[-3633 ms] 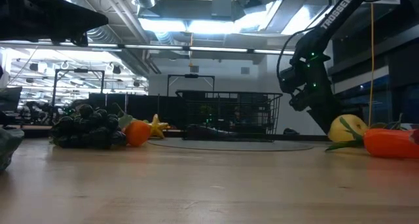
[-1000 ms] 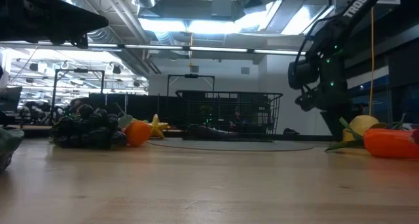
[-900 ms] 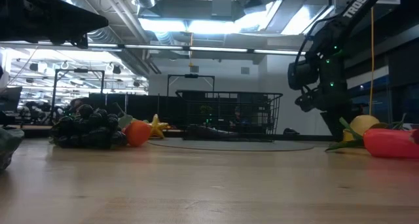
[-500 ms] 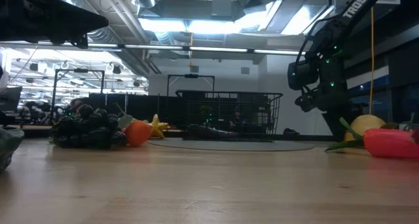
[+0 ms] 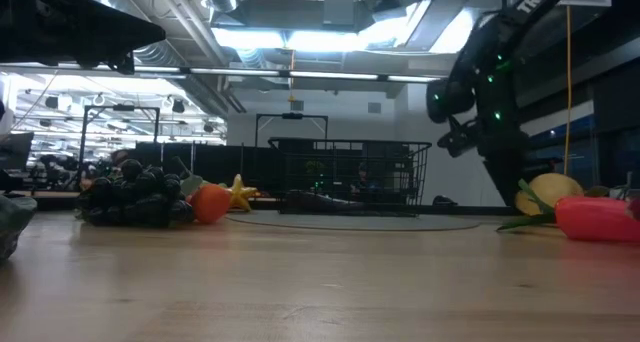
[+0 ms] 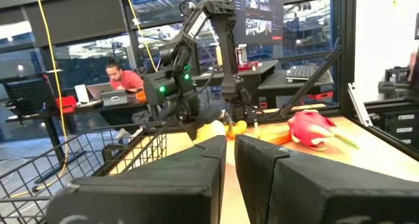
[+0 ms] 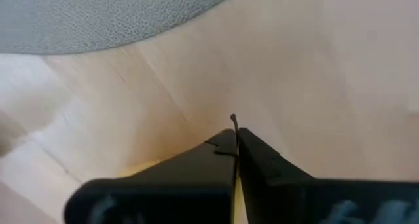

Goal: Build produce basket
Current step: Put the yellow pear into the black wire basket

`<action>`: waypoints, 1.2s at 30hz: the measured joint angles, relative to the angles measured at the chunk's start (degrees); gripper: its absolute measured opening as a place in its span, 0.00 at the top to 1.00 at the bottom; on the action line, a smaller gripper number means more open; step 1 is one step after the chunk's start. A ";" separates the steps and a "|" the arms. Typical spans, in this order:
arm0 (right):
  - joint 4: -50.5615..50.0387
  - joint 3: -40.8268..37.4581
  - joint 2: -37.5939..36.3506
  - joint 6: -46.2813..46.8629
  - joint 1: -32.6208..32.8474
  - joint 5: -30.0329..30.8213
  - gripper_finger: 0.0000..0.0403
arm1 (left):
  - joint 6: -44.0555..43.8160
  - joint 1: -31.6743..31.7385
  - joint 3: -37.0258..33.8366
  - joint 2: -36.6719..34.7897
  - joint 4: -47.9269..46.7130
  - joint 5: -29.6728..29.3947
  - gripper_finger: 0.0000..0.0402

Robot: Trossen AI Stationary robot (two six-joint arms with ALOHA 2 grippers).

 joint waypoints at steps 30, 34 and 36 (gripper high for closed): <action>-27.91 50.74 0.02 10.23 10.69 22.90 1.00 | 0.04 0.00 0.01 0.01 -0.01 0.01 0.94; -28.02 54.53 0.02 8.84 10.69 24.01 1.00 | 0.04 0.00 0.00 0.00 -0.01 0.01 0.94; -27.14 55.19 -0.01 8.62 10.71 26.96 1.00 | 0.03 0.00 0.00 0.00 -0.01 0.01 0.94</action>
